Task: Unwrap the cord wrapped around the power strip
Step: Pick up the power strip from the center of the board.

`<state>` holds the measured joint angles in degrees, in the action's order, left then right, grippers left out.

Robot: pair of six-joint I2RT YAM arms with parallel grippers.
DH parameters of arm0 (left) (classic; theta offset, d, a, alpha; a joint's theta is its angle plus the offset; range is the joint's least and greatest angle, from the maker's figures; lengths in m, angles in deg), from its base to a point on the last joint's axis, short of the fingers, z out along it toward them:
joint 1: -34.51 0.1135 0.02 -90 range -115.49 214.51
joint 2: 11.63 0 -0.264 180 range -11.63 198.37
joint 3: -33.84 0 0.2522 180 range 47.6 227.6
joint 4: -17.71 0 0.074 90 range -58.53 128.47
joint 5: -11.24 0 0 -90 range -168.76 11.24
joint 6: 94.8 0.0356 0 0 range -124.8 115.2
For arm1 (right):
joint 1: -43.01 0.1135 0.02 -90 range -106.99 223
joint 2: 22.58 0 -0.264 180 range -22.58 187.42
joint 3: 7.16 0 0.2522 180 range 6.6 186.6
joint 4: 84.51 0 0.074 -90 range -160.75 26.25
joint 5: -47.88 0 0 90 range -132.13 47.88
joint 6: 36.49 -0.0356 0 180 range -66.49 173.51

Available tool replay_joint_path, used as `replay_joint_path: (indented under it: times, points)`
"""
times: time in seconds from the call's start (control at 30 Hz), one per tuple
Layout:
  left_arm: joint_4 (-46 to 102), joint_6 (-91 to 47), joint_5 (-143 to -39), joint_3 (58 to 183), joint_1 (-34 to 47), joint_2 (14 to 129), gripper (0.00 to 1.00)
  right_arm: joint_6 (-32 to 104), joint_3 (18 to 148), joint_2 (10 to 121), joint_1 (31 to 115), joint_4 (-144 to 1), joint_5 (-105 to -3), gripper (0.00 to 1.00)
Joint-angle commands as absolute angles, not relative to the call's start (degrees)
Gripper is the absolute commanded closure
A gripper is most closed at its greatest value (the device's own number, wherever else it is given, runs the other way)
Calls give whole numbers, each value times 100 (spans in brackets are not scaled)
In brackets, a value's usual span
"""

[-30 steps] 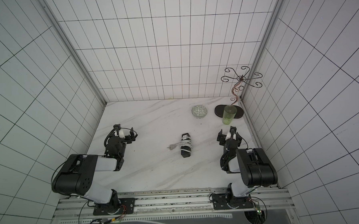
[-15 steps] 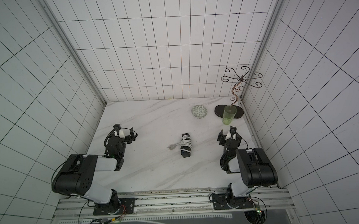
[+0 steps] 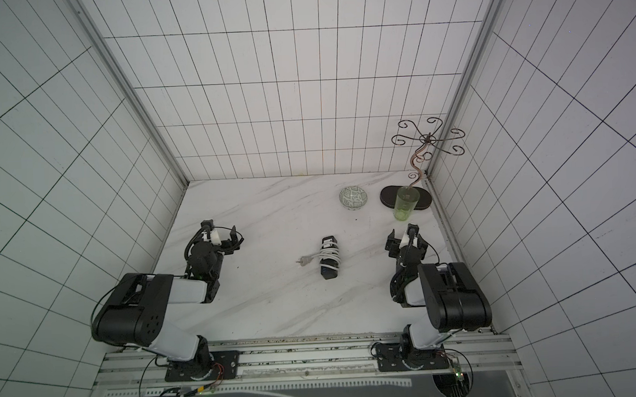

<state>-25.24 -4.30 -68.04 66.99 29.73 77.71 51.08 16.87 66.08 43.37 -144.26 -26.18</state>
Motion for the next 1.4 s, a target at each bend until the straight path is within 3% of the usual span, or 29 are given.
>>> replay_joint_path:
  times: [0.0,0.13,0.3,0.5,0.6,0.7,0.97,1.1,1.23,1.37]
  points:
    - [-2618,-371,-6760,6781,2964,7863,2,5149,1947,6585,4300,-14608,-2588,12]
    - [-2626,-400,-6737,6781,2958,7863,2,5256,1726,6156,4355,-14719,-2611,16]
    - [-2583,-383,-6610,6667,2959,7413,3,4568,2616,4444,4554,-11405,-2777,13]
    - [-86,-1406,-6001,7368,2960,5818,2,3069,2861,3510,4554,-9681,-4771,15]
    - [643,-1694,-6698,7597,3070,5397,2,2516,2939,3288,4657,-9094,-5832,16]
    - [632,-2234,-7730,7428,3337,5094,2,2164,2867,3083,5045,-8805,-6395,15]
    - [508,-2999,-9136,7152,3251,4445,2,947,2375,3193,6454,-9337,-6449,8]
    - [1039,-2994,-8979,7130,2420,4156,3,479,2078,3194,6598,-9822,-6565,7]
    - [1643,-2624,-8196,6923,1216,3787,3,351,1909,2988,6645,-9835,-6568,6]
    - [1659,-3024,-7972,6466,761,3376,3,197,1766,2992,6656,-9942,-6598,5]
